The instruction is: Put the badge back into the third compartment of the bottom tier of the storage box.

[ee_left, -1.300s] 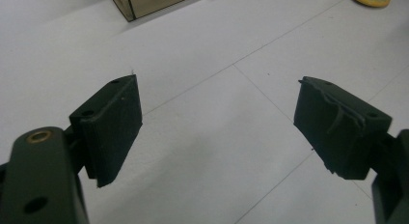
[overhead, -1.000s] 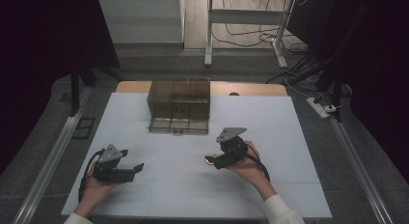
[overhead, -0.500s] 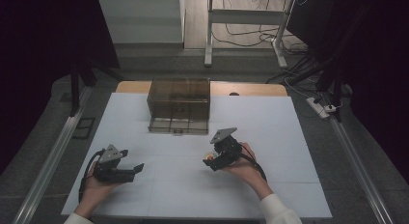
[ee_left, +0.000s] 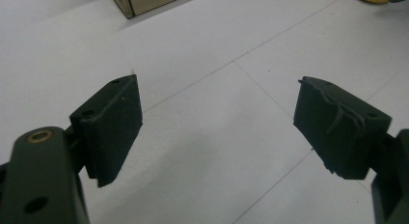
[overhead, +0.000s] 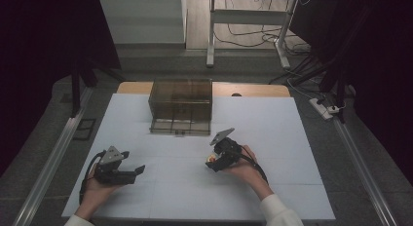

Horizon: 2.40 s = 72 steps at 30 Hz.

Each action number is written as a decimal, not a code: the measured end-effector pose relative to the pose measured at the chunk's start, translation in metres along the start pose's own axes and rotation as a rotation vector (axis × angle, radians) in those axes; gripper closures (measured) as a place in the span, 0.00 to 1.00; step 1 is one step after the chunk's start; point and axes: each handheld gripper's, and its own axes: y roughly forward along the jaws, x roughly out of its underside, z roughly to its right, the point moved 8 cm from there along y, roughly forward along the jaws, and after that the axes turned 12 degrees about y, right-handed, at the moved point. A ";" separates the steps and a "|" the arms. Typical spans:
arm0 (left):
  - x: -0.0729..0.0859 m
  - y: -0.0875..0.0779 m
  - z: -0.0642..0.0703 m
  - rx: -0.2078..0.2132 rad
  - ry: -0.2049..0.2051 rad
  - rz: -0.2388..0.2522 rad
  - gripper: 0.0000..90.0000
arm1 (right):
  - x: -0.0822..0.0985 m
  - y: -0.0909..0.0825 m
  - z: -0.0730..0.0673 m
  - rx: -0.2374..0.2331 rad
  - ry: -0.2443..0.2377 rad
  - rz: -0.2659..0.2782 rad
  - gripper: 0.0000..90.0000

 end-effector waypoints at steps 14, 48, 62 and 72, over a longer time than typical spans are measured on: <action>0.001 0.000 0.000 0.001 0.000 -0.001 0.20 | 0.002 0.005 -0.003 -0.004 -0.026 -0.029 0.41; 0.001 0.000 0.000 0.000 0.003 -0.002 0.20 | -0.008 -0.013 -0.006 -0.012 -0.046 0.046 0.53; 0.001 -0.001 -0.001 -0.002 0.001 -0.001 0.20 | -0.020 -0.040 -0.002 -0.045 -0.007 0.170 0.53; 0.001 -0.001 -0.001 -0.001 0.001 0.000 0.20 | -0.026 -0.054 0.001 -0.063 0.018 0.231 0.53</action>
